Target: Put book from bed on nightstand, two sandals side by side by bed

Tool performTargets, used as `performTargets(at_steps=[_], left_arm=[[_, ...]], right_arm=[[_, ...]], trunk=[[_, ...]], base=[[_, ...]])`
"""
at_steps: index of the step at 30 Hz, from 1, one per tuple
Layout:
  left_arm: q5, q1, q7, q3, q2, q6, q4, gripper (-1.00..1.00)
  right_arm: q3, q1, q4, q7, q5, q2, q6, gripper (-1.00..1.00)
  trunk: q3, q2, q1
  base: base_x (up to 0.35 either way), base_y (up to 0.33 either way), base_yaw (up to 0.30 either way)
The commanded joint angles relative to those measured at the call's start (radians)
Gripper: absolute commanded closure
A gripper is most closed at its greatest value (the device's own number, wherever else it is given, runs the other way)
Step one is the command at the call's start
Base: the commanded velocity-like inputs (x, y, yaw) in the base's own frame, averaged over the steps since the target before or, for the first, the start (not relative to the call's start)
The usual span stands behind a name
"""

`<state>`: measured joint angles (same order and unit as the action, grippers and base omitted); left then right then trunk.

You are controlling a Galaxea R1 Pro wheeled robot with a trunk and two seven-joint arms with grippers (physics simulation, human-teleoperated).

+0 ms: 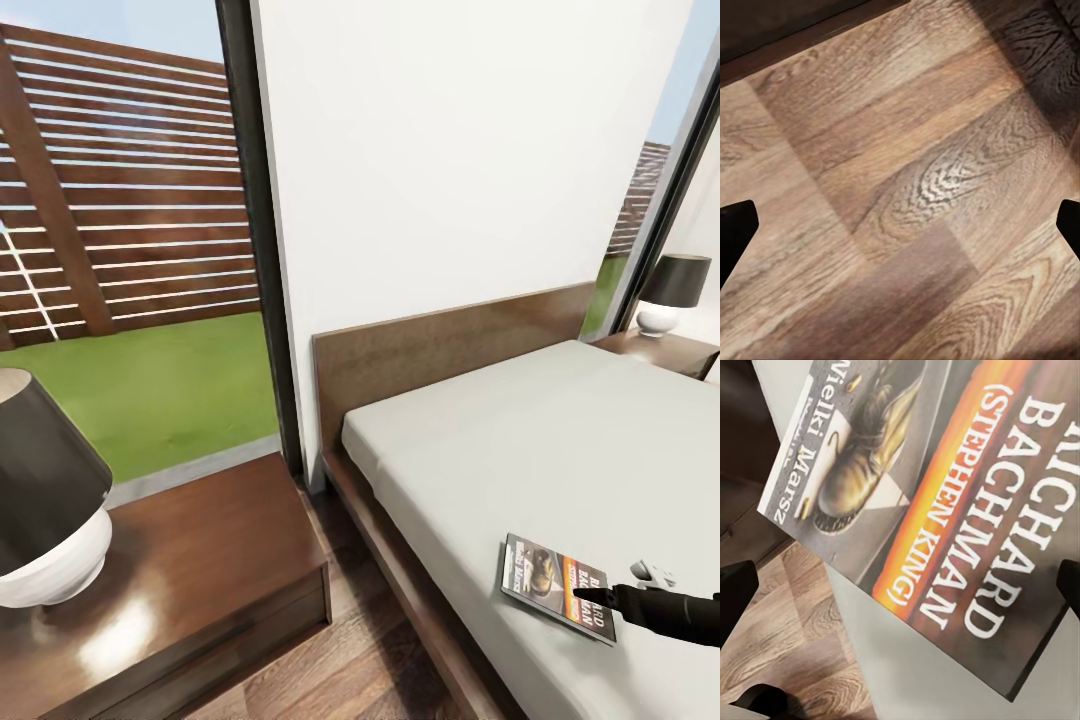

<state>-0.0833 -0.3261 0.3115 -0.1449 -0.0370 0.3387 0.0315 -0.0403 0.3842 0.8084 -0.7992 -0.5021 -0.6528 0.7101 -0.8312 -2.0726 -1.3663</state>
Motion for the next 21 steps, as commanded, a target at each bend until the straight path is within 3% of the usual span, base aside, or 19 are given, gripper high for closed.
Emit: performTargets(at_steps=[1,21], left_arm=[[-0.009,-0.001,0.003,-0.008,0.0,0.003,-0.001,-1.0],[-0.01,-0.001,0.001,-0.008,-0.001,0.003,-0.001,-1.0]], right_arm=[[-0.003,0.001,0.0,0.002,-0.007,-0.001,0.005,-1.0],[-0.003,0.001,0.0,0.002,-0.007,-0.001,0.005,-1.0]], trunk=[[-0.001,0.0,0.0],[-0.001,0.0,0.0]], base=[[0.0,0.0,0.0],[0.0,-0.034,0.0]])
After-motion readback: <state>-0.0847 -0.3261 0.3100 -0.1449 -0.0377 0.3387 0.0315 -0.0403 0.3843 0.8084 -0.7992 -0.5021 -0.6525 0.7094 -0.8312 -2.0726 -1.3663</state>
